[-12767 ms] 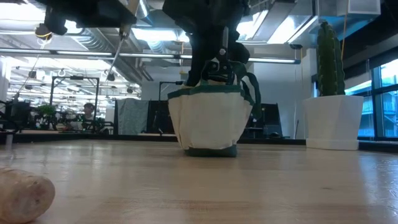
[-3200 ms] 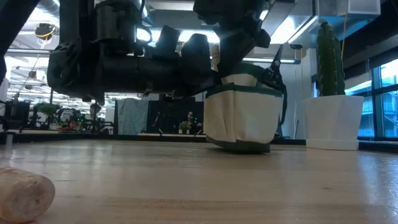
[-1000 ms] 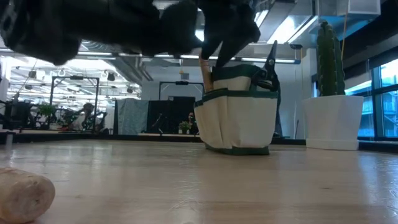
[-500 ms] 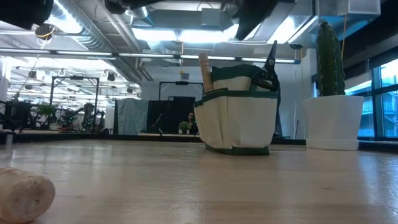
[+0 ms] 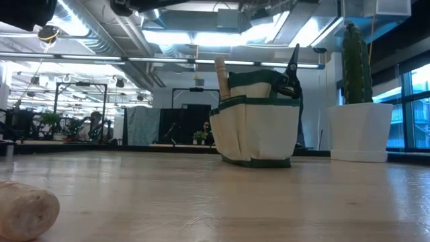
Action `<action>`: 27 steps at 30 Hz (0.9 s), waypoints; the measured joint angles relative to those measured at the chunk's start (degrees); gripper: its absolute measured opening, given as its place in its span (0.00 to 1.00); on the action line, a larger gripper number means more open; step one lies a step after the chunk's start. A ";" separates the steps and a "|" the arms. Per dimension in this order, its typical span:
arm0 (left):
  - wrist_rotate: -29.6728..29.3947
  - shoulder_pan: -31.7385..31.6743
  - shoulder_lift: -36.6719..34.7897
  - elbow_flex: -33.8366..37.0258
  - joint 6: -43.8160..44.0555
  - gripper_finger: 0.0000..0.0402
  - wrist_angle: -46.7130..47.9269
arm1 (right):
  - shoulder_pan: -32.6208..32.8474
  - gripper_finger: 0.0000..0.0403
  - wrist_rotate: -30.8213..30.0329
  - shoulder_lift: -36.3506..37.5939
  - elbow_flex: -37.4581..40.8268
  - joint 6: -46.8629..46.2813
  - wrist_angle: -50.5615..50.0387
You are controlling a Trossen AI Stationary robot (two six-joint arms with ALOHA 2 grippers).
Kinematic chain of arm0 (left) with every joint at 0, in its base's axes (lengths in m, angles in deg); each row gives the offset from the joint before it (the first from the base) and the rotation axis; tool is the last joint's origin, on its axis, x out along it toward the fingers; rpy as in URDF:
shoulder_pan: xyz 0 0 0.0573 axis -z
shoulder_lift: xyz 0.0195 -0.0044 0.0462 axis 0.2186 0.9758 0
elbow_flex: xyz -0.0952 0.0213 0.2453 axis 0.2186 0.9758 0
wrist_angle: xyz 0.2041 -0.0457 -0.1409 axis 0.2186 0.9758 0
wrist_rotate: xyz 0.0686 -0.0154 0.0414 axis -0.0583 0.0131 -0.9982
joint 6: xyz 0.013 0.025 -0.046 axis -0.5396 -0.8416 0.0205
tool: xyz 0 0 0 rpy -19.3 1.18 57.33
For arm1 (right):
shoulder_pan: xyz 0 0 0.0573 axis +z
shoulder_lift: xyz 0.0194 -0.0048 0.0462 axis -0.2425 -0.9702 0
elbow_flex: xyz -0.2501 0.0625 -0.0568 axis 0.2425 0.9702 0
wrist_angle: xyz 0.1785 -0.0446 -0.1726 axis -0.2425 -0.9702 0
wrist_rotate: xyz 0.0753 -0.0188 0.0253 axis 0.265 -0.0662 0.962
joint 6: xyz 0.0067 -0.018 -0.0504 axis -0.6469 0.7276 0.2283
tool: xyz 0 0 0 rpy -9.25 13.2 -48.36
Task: Pick & Place Garden tools in Gardening bag
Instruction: Adjust the green gardening bag
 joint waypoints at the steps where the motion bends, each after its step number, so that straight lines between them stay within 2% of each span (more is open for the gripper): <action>1: 0.02 0.00 0.00 0.00 0.42 0.45 0.00 | 0.58 0.76 -0.57 -0.02 0.48 -0.29 0.84; 7: 0.97 -0.93 0.00 0.00 4.93 0.45 2.03 | 1.63 0.74 -4.17 0.20 8.19 -8.73 3.70; 12: 3.27 -2.40 0.00 0.00 10.97 0.45 7.37 | 0.71 0.67 -5.44 2.36 19.46 -15.46 8.95; 15: 5.06 -3.47 0.00 0.00 13.96 0.45 9.56 | -0.17 0.60 -6.54 7.46 28.54 -16.12 16.74; 21: 7.64 -4.74 0.00 0.00 17.59 0.45 12.81 | 0.08 0.48 -10.01 22.85 48.11 -15.37 34.46; 27: 7.74 -6.25 0.01 0.00 20.97 0.45 16.76 | -1.24 0.43 -15.08 32.71 63.05 -18.76 45.83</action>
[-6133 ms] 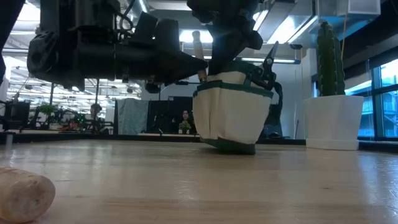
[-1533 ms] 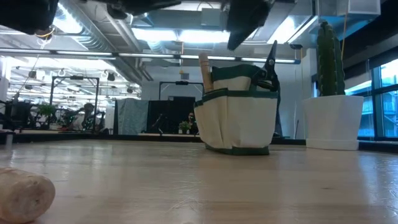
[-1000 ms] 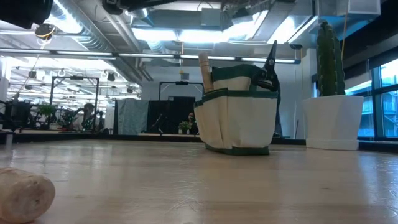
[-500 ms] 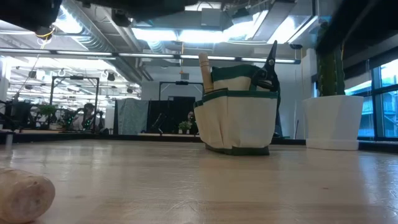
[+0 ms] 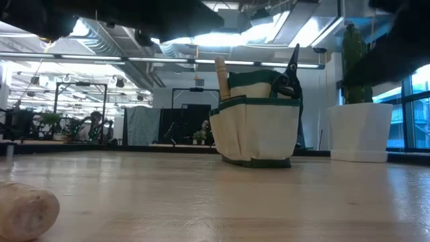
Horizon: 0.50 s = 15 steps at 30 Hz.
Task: Pick & Place Garden tools in Gardening bag
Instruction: Adjust the green gardening bag
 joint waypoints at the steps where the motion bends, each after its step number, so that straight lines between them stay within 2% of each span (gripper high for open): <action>1: -0.01 -0.22 0.01 0.00 0.39 0.45 0.19 | -0.37 0.43 0.27 0.86 1.77 -1.49 1.29; 4: 0.30 -0.28 0.01 0.00 1.55 0.45 1.43 | -1.04 0.42 3.15 1.25 5.12 -5.06 7.47; 8: 1.38 0.04 0.01 0.00 1.58 0.45 1.73 | -1.12 0.42 9.43 0.54 5.56 -6.07 11.52; 15: 1.50 -0.17 0.01 0.00 4.68 0.45 5.21 | -2.26 0.42 9.68 0.53 5.52 -2.45 20.42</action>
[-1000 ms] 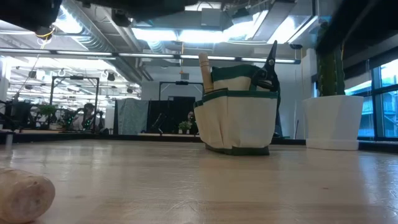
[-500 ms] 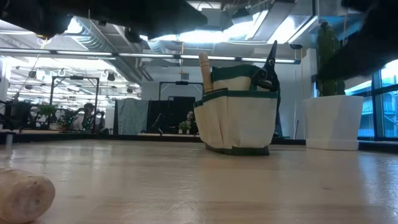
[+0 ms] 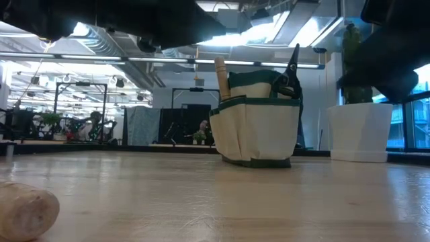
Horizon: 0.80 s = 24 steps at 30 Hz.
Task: Pick & Place Garden tools in Gardening bag
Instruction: Adjust the green gardening bag
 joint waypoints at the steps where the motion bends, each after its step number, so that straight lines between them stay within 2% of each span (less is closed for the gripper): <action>1: 0.00 -0.04 0.00 0.00 0.97 0.45 0.63 | -0.29 0.42 0.36 0.00 -0.04 0.31 -0.32; 4: 0.35 -0.07 0.00 0.00 3.12 0.45 2.41 | -2.09 0.42 2.03 0.00 -0.02 -0.54 -4.74; 8: 4.04 -0.25 0.00 0.00 6.75 0.45 5.41 | -5.90 0.42 3.80 -0.42 0.00 -4.47 -13.01; 10: 5.20 -0.35 0.00 0.00 8.97 0.45 6.86 | -7.29 0.40 3.31 -1.13 0.06 -2.09 -14.15; 14: 5.57 -0.59 0.00 0.00 12.55 0.45 10.52 | -10.00 0.29 2.61 -2.09 0.04 1.64 -12.88; 19: 5.57 -0.13 0.00 0.00 15.75 0.45 12.80 | -12.75 0.05 -0.18 -3.67 0.04 3.14 -12.73; 24: 5.57 0.66 0.02 0.00 16.43 0.45 13.20 | -15.94 0.01 0.04 -6.00 0.04 3.16 -11.77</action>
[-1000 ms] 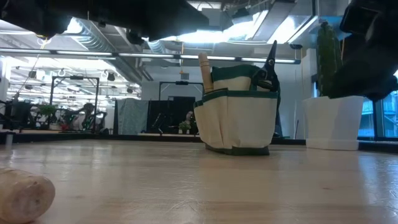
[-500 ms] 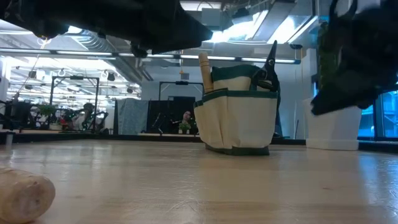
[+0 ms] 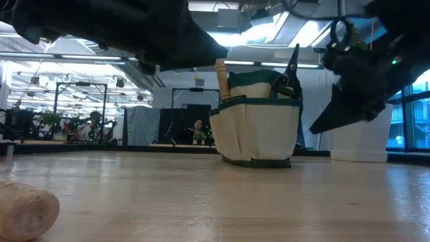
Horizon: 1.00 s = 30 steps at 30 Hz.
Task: Pick & Place Garden tools in Gardening bag
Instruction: Adjust the green gardening bag
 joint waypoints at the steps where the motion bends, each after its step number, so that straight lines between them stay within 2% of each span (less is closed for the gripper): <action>1: -0.02 0.15 0.00 0.00 0.03 0.45 0.01 | -0.49 0.01 0.81 -0.68 0.00 0.05 0.47; 7: -0.13 0.28 0.00 0.00 2.07 0.45 1.98 | -1.17 0.01 4.64 -6.14 0.00 2.90 9.37; 12: -0.66 0.26 0.00 0.00 3.90 0.45 5.68 | -1.17 0.00 4.95 -9.87 0.00 4.48 15.35; 15: -3.12 0.09 0.00 0.00 7.90 0.45 11.34 | -1.22 0.00 5.57 -10.59 0.00 4.47 15.63; 18: -5.02 -1.34 0.00 0.00 15.53 0.44 18.69 | -1.26 0.00 5.84 -10.63 -0.02 4.45 15.79; 23: -3.87 -5.59 0.79 0.00 26.08 0.33 24.67 | -1.26 0.00 4.85 -10.63 -0.02 4.47 16.23; 30: -3.52 -6.39 1.97 0.02 26.43 0.17 24.44 | -1.54 0.00 4.40 -10.63 -0.02 5.17 17.40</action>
